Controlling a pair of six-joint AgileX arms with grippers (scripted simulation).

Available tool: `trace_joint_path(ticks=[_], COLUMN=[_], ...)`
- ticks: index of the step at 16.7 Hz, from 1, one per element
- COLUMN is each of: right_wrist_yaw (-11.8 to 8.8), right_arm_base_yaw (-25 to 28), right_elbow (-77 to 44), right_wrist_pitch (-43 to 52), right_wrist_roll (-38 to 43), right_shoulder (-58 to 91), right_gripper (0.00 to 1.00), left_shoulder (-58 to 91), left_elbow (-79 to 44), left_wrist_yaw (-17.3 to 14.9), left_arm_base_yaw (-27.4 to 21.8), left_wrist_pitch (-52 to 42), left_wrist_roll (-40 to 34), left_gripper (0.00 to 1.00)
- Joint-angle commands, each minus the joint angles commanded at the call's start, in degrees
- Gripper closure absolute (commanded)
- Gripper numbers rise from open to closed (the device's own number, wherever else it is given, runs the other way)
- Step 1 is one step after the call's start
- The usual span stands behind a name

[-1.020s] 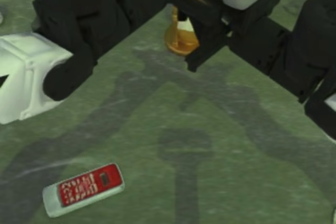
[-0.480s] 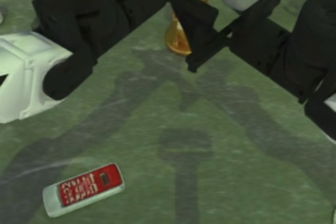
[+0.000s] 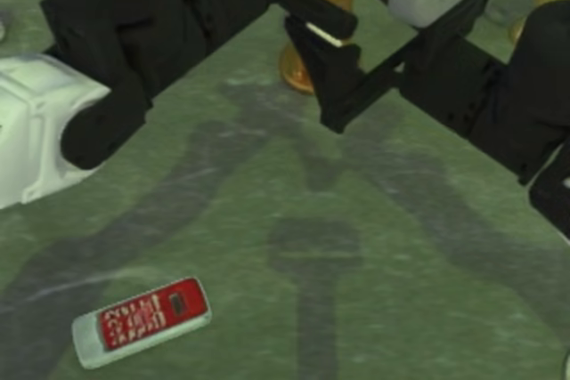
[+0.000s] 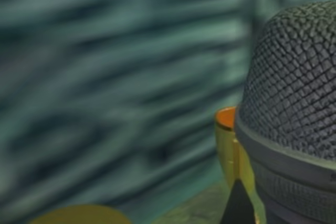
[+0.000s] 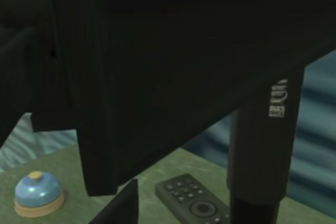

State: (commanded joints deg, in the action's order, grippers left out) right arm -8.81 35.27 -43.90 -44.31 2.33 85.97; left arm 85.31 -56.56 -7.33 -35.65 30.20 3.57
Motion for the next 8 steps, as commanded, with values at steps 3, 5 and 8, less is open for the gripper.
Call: trace_joint_path(ticks=[3, 5, 8], right_wrist_yaw=[-0.9, -1.7, -2.3], right_arm_base_yaw=[-0.9, -1.3, -1.6], right_elbow=[5.5, 9.3, 11.6], right_wrist_pitch=[1.1, 1.7, 2.0], right_wrist_roll=[0.1, 0.1, 0.1], right_shoulder=[-6.9, -11.5, -14.0], right_gripper=[0.0, 0.0, 0.0], left_shoulder=[-2.3, -4.0, -5.0], left_elbow=[2.0, 3.3, 4.3], left_wrist_yaw=[-3.0, -5.2, -6.7], left_arm_base_yaw=[3.7, 6.1, 7.9], left_wrist_pitch=[-0.3, -0.5, -0.7], left_wrist_roll=[-0.1, -0.2, -0.2], left_gripper=[1.0, 1.0, 1.0])
